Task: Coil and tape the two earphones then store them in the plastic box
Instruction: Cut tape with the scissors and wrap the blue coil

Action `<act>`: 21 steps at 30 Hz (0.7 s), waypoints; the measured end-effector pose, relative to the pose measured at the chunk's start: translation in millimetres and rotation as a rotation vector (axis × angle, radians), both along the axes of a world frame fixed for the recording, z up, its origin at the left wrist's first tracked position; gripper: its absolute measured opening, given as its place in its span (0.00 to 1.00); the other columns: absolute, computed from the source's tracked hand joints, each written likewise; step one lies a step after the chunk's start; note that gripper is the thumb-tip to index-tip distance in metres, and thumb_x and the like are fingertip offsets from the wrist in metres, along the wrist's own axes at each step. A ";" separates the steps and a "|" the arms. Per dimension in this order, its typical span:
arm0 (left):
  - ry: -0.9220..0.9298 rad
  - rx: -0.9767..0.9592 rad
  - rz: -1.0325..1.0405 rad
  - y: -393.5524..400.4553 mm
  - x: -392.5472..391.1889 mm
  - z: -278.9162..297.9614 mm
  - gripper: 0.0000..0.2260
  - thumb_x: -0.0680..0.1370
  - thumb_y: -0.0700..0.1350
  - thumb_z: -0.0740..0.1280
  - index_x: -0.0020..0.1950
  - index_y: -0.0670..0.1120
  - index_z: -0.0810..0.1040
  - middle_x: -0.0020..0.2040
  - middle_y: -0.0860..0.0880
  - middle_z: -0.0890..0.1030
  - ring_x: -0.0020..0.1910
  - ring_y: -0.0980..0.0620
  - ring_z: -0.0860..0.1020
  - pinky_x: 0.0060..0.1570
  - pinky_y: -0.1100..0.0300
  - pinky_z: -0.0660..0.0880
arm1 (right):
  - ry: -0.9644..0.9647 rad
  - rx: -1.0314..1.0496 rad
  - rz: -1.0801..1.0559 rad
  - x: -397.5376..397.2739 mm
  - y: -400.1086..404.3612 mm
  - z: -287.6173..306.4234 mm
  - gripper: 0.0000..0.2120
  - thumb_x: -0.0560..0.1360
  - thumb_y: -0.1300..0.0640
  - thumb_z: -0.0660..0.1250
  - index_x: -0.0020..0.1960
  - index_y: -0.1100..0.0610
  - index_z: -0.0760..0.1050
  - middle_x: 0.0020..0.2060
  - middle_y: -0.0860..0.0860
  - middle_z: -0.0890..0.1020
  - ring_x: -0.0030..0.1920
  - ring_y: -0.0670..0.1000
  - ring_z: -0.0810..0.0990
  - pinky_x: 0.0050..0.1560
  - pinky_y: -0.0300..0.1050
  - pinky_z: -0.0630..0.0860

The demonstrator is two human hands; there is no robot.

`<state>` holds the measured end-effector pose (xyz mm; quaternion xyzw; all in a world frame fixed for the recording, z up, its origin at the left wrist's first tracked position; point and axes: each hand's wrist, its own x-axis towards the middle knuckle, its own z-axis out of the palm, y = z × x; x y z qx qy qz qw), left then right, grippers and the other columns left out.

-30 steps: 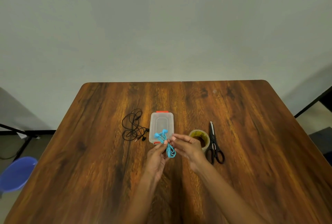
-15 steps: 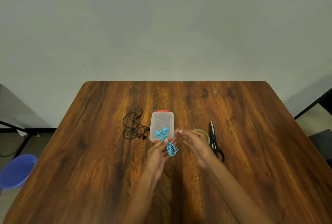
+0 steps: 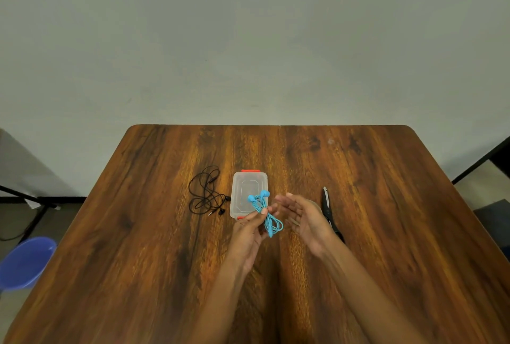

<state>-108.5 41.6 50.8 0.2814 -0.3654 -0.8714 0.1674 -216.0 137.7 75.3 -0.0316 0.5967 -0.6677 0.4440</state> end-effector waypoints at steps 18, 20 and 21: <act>-0.207 -0.312 -0.116 -11.0 4.2 8.4 0.08 0.78 0.39 0.64 0.50 0.38 0.83 0.49 0.41 0.84 0.49 0.50 0.82 0.49 0.59 0.79 | 0.286 0.174 0.073 -5.0 6.2 2.6 0.12 0.68 0.59 0.76 0.49 0.61 0.82 0.44 0.54 0.86 0.48 0.51 0.85 0.51 0.47 0.80; -0.181 -0.253 -0.099 -9.3 3.6 7.9 0.09 0.78 0.39 0.63 0.52 0.38 0.82 0.50 0.41 0.84 0.51 0.49 0.83 0.48 0.59 0.79 | 0.319 0.126 -0.019 -1.5 5.7 0.0 0.11 0.68 0.61 0.76 0.49 0.62 0.82 0.43 0.55 0.86 0.46 0.52 0.85 0.44 0.43 0.81; -0.163 -0.217 -0.084 -7.6 2.6 7.6 0.09 0.79 0.39 0.63 0.53 0.38 0.82 0.51 0.41 0.84 0.52 0.48 0.82 0.46 0.59 0.80 | 0.350 0.095 -0.072 0.3 5.3 -1.2 0.10 0.67 0.62 0.76 0.48 0.63 0.82 0.42 0.55 0.86 0.45 0.51 0.85 0.39 0.40 0.80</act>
